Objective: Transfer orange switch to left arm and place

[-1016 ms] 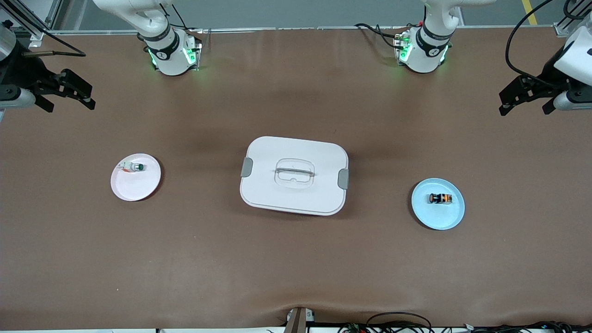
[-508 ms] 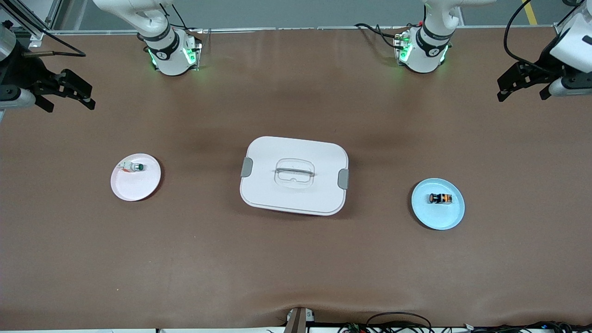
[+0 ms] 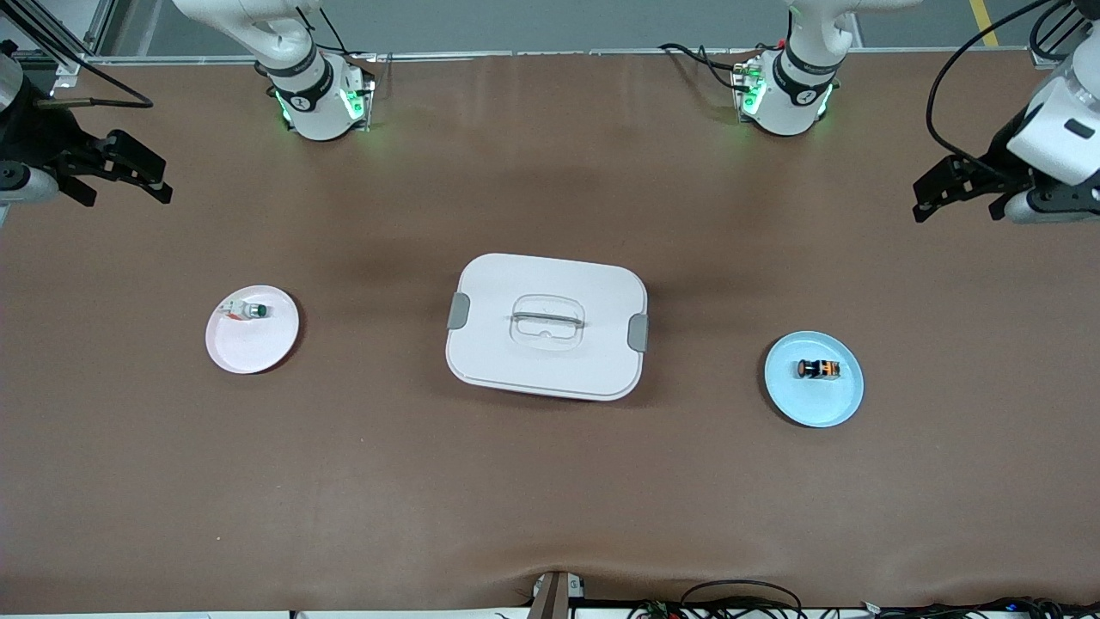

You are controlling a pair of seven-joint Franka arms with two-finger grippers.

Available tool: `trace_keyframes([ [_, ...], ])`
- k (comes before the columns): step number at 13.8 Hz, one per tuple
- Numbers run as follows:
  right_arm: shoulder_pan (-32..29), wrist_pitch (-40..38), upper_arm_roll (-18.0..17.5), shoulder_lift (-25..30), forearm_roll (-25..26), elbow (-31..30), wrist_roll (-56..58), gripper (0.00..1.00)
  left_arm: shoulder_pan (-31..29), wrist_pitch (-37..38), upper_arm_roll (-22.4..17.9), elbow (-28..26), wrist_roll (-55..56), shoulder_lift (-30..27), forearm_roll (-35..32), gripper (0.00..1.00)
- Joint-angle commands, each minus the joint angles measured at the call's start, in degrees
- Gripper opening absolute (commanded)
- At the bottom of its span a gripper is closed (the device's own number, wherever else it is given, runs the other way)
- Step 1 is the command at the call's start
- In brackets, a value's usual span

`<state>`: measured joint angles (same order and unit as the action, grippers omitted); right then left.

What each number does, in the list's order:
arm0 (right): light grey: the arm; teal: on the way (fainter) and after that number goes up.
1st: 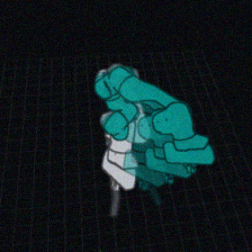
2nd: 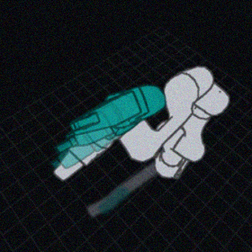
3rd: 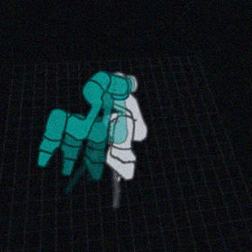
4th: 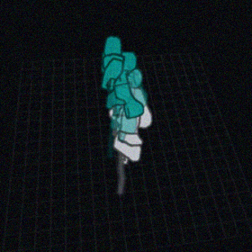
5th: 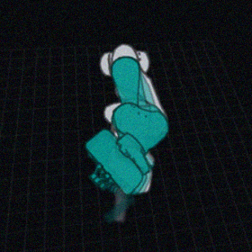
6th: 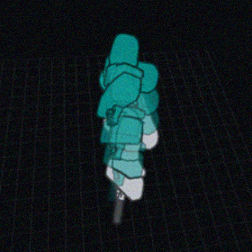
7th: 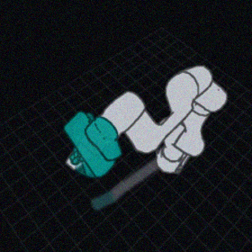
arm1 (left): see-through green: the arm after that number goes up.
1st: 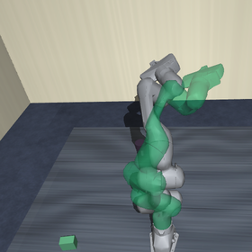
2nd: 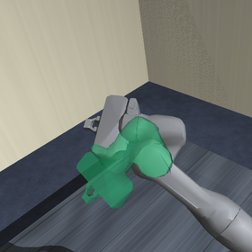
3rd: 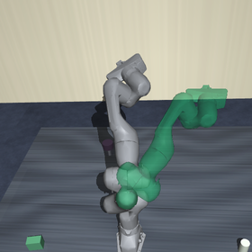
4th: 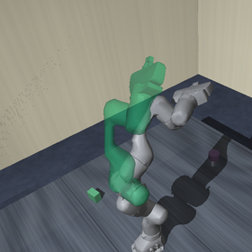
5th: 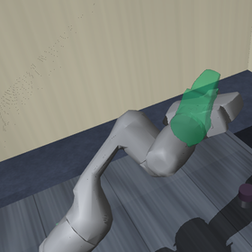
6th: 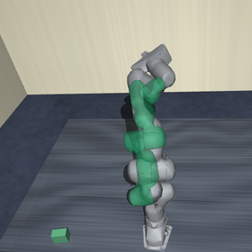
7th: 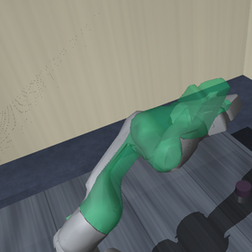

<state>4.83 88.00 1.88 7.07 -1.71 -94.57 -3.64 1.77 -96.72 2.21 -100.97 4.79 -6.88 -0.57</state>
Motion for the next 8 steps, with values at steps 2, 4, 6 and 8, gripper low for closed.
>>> trace_keyframes([
  [2,-0.78,-0.02,-0.47,0.49,-1.37,-0.52,-1.63,1.0,0.07,1.01,0.51,5.17,0.04,2.22,0.4,1.0],
  [4,-0.78,-0.02,-0.38,0.4,-1.46,-0.52,-1.2,1.0,0.08,1.27,0.6,5.26,0.22,2.31,0.39,1.0],
  [6,-0.78,-0.02,-0.38,0.4,-1.46,-0.52,-1.02,1.0,-0.28,2.76,0.51,5.43,0.13,2.31,0.66,1.0],
  [8,-0.78,-0.02,-0.38,0.4,-1.46,-0.52,-0.75,1.0,-0.36,3.9,0.51,5.79,-0.22,2.31,0.83,1.0],
])
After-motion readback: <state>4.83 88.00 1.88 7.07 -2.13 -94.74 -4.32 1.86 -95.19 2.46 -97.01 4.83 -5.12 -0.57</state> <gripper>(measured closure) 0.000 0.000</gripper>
